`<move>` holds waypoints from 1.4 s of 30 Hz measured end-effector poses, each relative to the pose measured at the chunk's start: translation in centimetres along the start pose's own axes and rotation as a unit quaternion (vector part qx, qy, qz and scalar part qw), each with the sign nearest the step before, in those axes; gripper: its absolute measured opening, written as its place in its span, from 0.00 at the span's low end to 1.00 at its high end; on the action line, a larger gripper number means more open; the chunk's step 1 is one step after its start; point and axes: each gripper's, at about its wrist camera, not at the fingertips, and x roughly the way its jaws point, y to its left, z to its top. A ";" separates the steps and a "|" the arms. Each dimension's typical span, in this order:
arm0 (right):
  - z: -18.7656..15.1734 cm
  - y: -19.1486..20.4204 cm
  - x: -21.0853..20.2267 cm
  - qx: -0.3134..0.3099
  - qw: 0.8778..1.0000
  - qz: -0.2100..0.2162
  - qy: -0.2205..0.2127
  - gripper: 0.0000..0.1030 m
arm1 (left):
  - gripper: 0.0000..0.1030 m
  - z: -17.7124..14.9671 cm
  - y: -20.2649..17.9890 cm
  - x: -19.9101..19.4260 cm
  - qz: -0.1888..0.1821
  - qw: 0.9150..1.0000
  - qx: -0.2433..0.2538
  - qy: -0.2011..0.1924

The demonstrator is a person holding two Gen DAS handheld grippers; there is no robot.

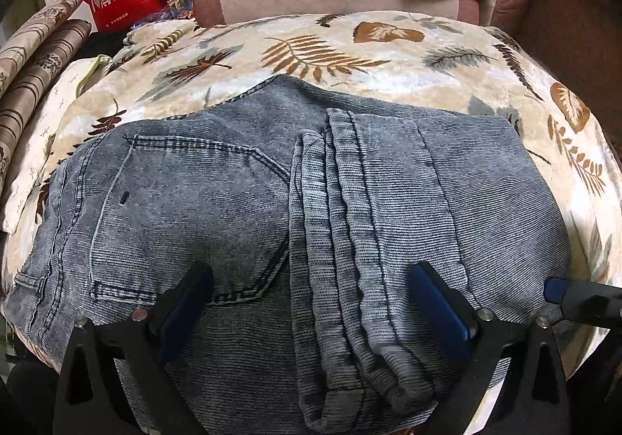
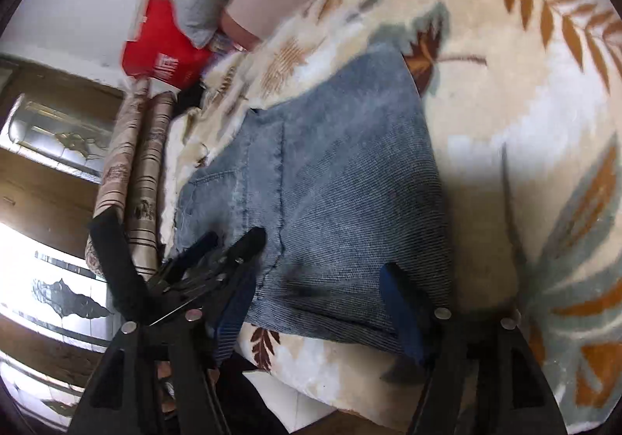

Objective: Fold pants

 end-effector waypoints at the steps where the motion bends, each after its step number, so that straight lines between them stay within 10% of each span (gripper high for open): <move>1: 0.1 0.3 -0.1 -0.005 1.000 -0.006 0.002 0.68 | 0.98 0.0 -0.1 0.0 0.001 1.000 0.000 0.001; 31: 0.1 0.0 0.1 -0.009 1.000 0.016 -0.012 0.69 | 0.99 0.0 -0.1 -2.1 0.036 0.998 0.012 -0.045; 42: 2.5 5.9 -1.2 -0.073 0.997 -0.016 -0.003 0.70 | 0.99 -0.9 12.3 -6.5 0.047 0.977 -0.189 -0.087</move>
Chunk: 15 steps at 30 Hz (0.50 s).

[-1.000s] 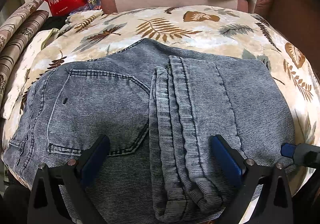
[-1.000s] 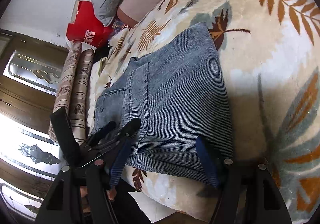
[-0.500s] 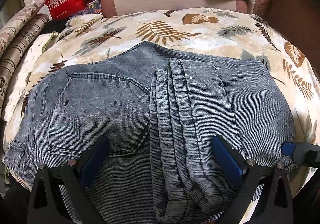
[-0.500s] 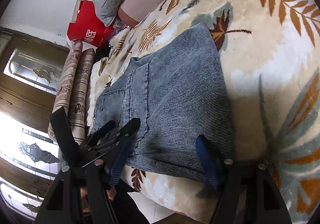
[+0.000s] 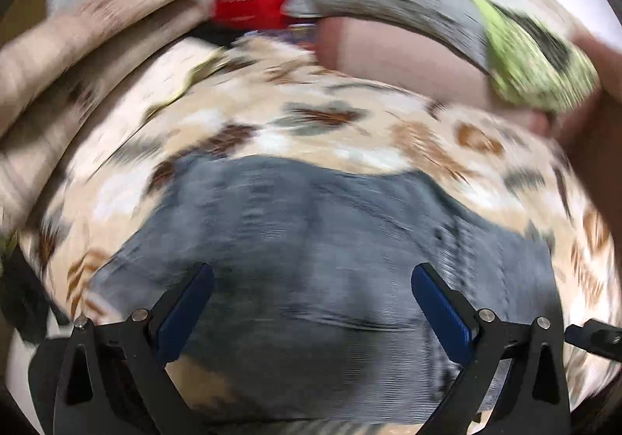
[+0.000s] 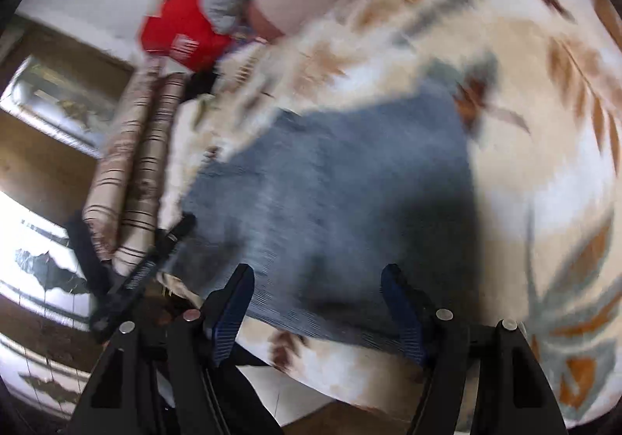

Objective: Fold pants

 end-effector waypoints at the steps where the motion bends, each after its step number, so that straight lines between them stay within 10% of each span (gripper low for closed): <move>1: 0.5 0.5 0.0 -0.007 1.000 0.004 -0.006 0.74 | 0.99 0.1 1.8 -0.2 0.003 1.000 -0.028 -0.001; 10: 1.4 0.9 4.7 -0.018 0.997 -0.050 0.050 0.82 | 0.99 -1.6 9.1 -0.3 -0.068 0.979 -0.188 0.045; 15: 3.3 6.8 4.9 -0.075 0.996 0.019 0.042 0.82 | 0.99 -2.8 12.7 0.7 -0.153 0.940 -0.299 0.062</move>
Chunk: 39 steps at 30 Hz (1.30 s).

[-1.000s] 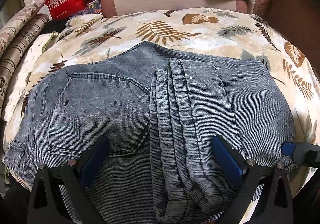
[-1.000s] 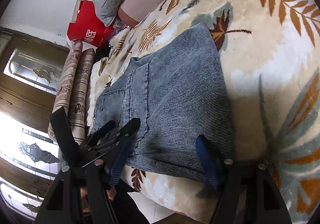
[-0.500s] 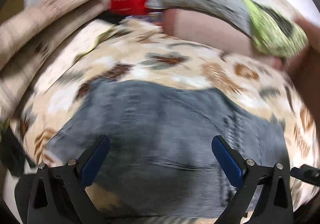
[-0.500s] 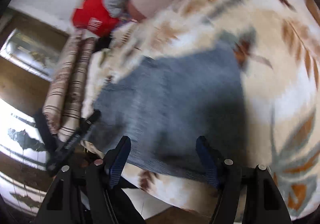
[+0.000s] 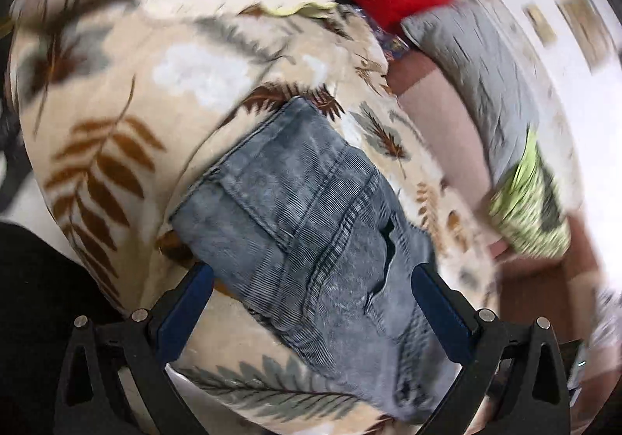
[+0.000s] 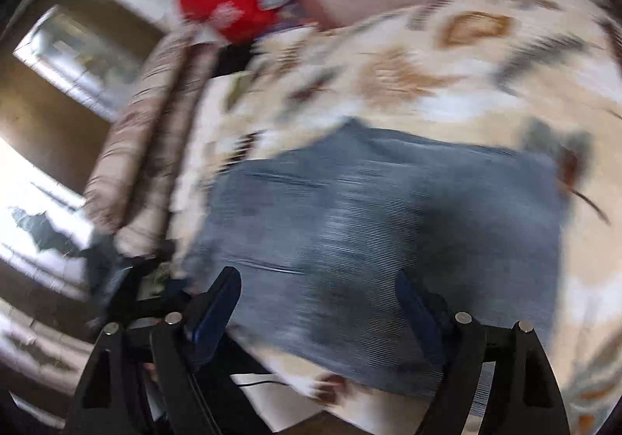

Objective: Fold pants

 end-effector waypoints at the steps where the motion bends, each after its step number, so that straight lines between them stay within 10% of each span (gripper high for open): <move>1: 0.4 0.7 1.1 0.000 1.000 0.023 0.008 0.82 | 0.99 0.3 0.8 0.4 -0.010 1.000 -0.018 0.009; 6: 0.2 -1.5 10.0 0.089 0.990 0.040 0.106 0.82 | 0.98 0.7 3.2 2.0 -0.024 0.997 -0.066 0.041; 19: 1.7 0.7 13.1 0.078 0.991 0.059 0.093 0.91 | 0.98 3.0 2.7 4.1 -0.038 0.996 -0.079 0.024; 21: 1.8 0.7 12.7 0.100 0.989 0.049 0.102 0.90 | 0.76 3.0 2.6 4.0 -0.037 0.997 -0.073 0.014; 23: 2.0 1.2 11.7 0.104 0.988 0.066 0.088 0.90 | 0.37 3.1 2.1 4.2 -0.001 0.999 -0.042 0.015; 27: 1.1 0.1 13.6 0.099 0.988 0.047 0.110 0.91 | 0.15 3.3 1.6 4.6 0.030 0.999 -0.022 0.012; 34: 0.5 -2.3 7.6 0.137 0.985 0.093 0.039 0.91 | 0.11 2.4 -4.9 1.6 0.062 0.991 0.108 -0.053; 39: -1.7 -7.0 0.1 0.168 0.982 0.081 -0.042 0.91 | 0.11 -2.1 -14.7 -1.0 0.048 0.954 0.274 -0.112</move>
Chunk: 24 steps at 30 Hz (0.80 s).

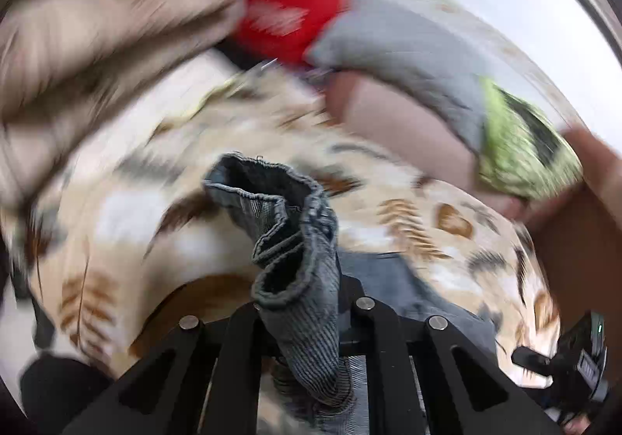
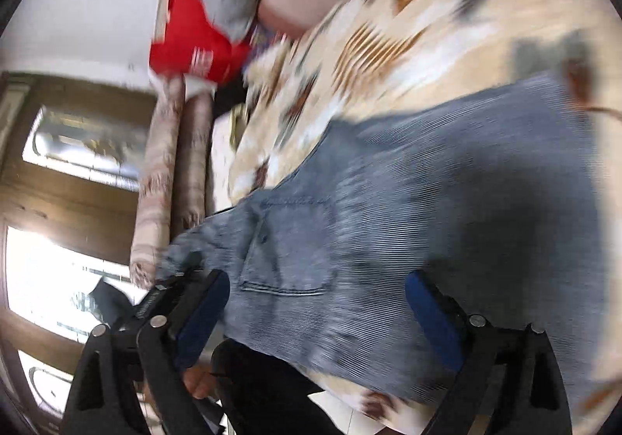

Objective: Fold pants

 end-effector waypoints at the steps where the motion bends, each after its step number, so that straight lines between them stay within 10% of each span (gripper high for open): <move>1: -0.1 -1.2 -2.1 0.008 1.000 -0.006 -0.021 0.91 | 0.11 0.0 -1.7 -0.4 -0.005 1.000 0.025 -0.007; 7: -0.7 -6.2 -9.7 0.059 0.993 0.004 -0.107 0.91 | 0.11 -3.6 -13.7 -1.3 -0.068 0.981 0.179 -0.006; 16: -2.5 -11.4 -14.0 0.113 0.984 0.001 -0.139 0.91 | 0.18 -15.7 -22.1 7.7 -0.074 0.928 0.323 0.172; 19: -2.4 -11.5 -13.8 0.107 0.985 -0.009 -0.132 0.91 | 0.53 -15.1 -22.6 5.5 -0.121 0.920 0.336 0.163; 24: -2.2 -9.6 -14.0 0.083 0.987 -0.012 -0.139 0.91 | 0.70 -10.1 -18.9 1.4 -0.144 0.942 0.275 0.124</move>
